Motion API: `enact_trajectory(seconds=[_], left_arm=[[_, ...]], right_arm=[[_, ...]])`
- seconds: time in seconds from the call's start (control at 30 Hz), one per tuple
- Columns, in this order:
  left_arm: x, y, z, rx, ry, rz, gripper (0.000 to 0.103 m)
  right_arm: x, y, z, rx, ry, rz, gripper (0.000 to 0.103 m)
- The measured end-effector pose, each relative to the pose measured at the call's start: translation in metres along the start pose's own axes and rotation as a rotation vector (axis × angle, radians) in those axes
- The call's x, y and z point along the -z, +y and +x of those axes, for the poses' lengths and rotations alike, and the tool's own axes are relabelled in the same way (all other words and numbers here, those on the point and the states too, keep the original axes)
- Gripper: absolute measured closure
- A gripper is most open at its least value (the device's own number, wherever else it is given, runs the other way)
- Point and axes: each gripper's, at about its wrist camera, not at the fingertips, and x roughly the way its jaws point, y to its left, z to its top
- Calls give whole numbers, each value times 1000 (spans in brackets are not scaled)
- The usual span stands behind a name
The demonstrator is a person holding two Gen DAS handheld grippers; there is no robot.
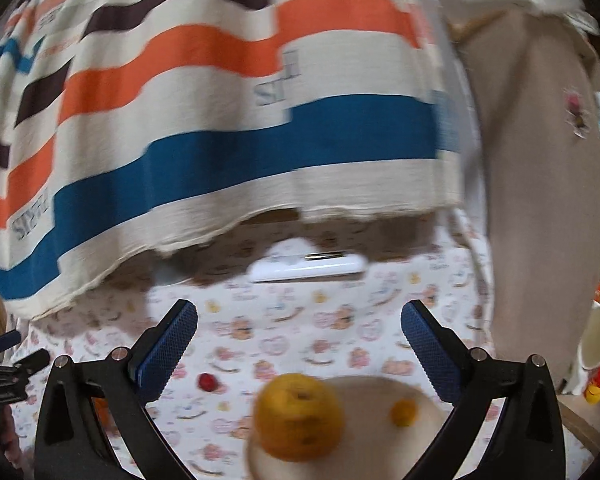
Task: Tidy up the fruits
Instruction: 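Move the right tool back to the red plum and grasp it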
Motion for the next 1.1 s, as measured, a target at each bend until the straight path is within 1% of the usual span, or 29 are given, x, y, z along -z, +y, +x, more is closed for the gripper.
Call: enact_trajectory(seconds=[0.07,0.13,0.2,0.27,0.37,0.43,0.5,0.57,0.7,0.73,0.77,0.8,0.83,0.87,0.9,0.97,1.0,1.1], left_arm=[[1,0,-1,-9,-4,4,1],[2,1,1,-14,9,4,1],[5,2,4,-22,18,5,1],[8,1,7,-29,25,11,1],[13,0,12,-50,27,30,1],[15,0,15,-57,33,33,1],[16,0,19,-62,44,35,1],[16,1,21,-71,49,37,1],[13,5,22,-100,37,49,1],[12,8,23,-106,40,35,1],[11,12,25,-104,50,14,1],[11,16,26,-100,60,-5,1],[11,20,29,-103,69,-24,1],[11,23,30,-112,74,-35,1],[10,25,31,-129,74,-40,1],[10,27,32,-176,65,-39,1],[10,29,32,-189,63,-45,1],[10,36,36,-192,90,-80,1]], right_arm=[[1,20,6,-28,7,-25,1],[3,42,17,-67,14,-47,1],[7,59,26,-105,37,-57,1],[12,75,38,-123,73,-62,1],[21,94,57,-109,132,-79,1],[26,98,64,-89,136,-86,1],[31,101,70,-90,155,-92,1],[33,101,78,-100,195,-98,1],[38,101,96,-78,260,-101,2],[40,102,102,-74,281,-101,4],[41,103,106,-71,299,-104,9],[43,104,110,-69,315,-106,12],[46,105,117,-76,349,-108,14],[47,106,122,-84,373,-108,21],[51,107,128,-95,406,-107,30],[59,109,138,-116,453,-105,37],[63,110,143,-119,469,-111,40],[70,117,157,-112,520,-137,51]])
